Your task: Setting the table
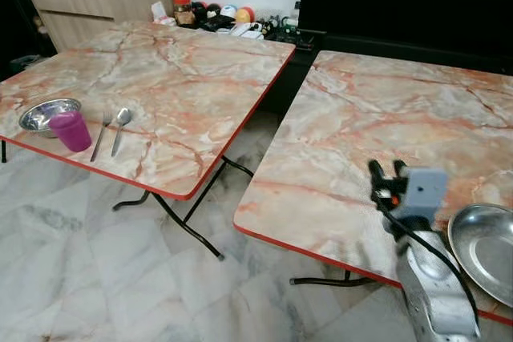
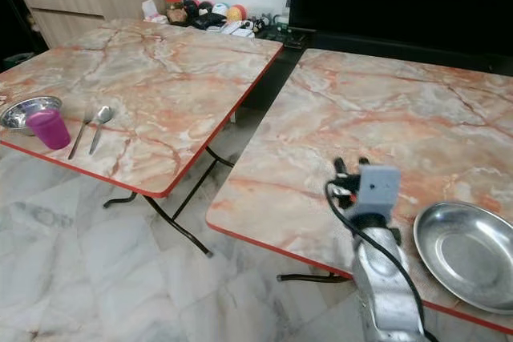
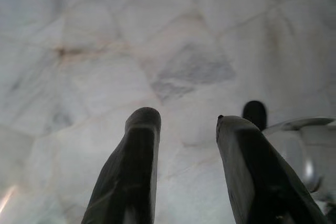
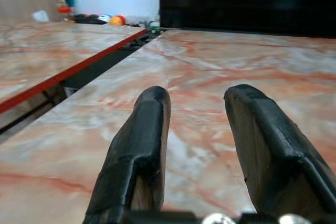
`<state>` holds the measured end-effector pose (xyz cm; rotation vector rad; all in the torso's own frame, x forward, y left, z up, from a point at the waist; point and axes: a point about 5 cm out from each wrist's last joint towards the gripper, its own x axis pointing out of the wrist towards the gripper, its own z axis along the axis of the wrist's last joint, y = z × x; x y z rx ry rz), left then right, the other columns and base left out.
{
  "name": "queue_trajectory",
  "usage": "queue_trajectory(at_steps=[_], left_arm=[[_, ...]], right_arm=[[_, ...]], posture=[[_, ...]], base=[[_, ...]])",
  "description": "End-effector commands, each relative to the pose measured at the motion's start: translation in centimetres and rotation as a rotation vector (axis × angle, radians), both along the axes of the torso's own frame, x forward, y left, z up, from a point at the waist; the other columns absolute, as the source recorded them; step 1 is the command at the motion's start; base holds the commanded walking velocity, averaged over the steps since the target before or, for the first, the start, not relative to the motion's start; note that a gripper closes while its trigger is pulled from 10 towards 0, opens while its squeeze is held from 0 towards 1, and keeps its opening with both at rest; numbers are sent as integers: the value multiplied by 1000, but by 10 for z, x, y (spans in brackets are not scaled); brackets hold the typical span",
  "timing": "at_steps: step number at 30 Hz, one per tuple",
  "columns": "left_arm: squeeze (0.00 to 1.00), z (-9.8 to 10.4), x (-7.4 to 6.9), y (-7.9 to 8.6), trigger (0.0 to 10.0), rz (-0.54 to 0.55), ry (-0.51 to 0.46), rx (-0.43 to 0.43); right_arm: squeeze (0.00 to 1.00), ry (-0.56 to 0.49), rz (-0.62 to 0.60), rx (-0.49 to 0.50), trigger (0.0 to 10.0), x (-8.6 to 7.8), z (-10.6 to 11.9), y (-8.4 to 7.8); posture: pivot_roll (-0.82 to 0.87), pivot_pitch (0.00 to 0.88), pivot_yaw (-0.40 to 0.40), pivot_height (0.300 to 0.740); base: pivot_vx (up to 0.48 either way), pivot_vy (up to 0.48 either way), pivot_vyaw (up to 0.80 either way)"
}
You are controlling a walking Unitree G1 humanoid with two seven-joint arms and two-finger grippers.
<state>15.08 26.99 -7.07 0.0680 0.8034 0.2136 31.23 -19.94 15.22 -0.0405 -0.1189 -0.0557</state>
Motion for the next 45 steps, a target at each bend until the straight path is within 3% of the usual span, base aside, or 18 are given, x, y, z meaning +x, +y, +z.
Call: queue_trajectory(at_steps=[1, 7, 19, 31, 45], left_arm=[[0, -1, -1, 0, 10000, -8, 13, 6], [0, -1, 0, -1, 10000, 4, 21, 0], [0, -4, 0, -7, 10000, 15, 22, -16], [0, -4, -3, -3, 10000, 29, 22, -9], [0, -4, -5, -3, 10000, 32, 21, -9]], right_arm=[[0, -3, 7, 5, 10000, 1, 1, 2], [0, -10, 2, 11, 10000, 4, 4, 2], [0, -29, 9, 9, 10000, 8, 10, 6], [0, -22, 17, 41, 10000, 10, 8, 17], [0, -36, -9, 89, 10000, 11, 9, 18]], posture=[[32, 59, -20, 740], [38, 93, -27, 740], [27, 124, -33, 740], [40, 144, -27, 740], [48, 159, -28, 740]], base=[[0, 0, 0], [0, 104, 0], [0, 480, 0], [0, 480, 0], [0, 480, 0]])
